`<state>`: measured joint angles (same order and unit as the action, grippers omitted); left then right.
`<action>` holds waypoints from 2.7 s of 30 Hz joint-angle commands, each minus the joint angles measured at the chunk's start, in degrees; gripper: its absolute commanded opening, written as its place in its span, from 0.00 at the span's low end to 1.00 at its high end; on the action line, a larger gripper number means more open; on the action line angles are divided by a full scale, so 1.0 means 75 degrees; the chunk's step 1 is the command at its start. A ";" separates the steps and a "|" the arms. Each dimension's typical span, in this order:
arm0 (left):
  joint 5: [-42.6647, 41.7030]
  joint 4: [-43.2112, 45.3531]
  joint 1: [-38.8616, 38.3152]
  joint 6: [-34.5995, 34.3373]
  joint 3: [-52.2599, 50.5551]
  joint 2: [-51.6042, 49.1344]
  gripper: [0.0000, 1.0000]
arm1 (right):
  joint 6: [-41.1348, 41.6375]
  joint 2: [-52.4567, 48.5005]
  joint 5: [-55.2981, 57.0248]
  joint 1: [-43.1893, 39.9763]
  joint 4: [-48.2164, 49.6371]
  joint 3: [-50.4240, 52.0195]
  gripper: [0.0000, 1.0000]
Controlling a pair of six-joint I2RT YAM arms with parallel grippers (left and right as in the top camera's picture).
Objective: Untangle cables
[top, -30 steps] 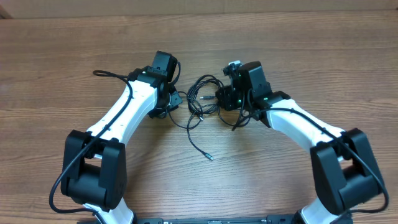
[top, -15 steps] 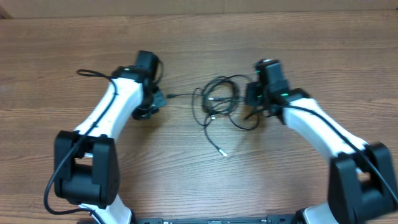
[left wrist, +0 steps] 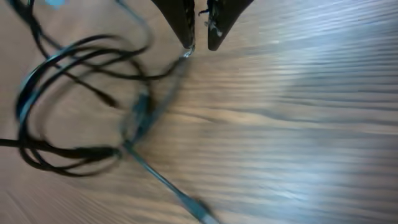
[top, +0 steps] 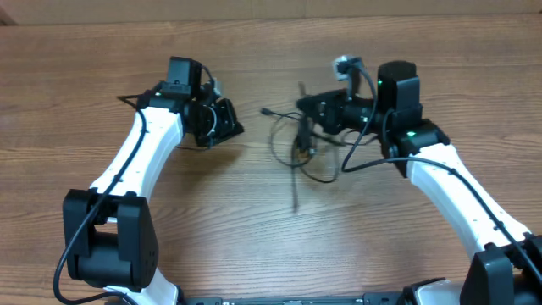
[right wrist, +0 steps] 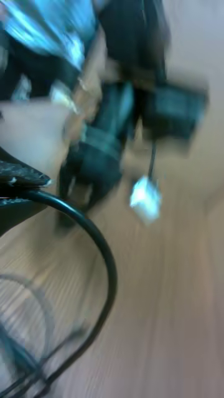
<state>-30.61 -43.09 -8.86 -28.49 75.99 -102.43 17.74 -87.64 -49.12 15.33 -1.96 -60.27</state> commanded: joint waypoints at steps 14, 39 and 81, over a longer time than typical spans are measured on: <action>-0.1649 0.0842 -0.0749 0.0227 0.0000 0.0157 0.16 | 0.0796 0.0119 -0.0399 0.0265 0.1364 -0.0082 0.04; 0.2110 0.1314 -0.2323 -0.1716 -0.0102 0.0070 0.53 | 0.0842 0.0119 -0.0399 0.0405 0.1411 -0.0082 0.04; 0.2471 -0.0175 0.1361 0.1259 -0.0863 0.2754 0.04 | 0.0868 0.0119 0.8105 -0.1845 -0.4811 -0.0082 0.04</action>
<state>-12.88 -44.34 -3.03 -21.78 68.97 -84.93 24.01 -87.59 0.80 5.28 -37.06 -60.38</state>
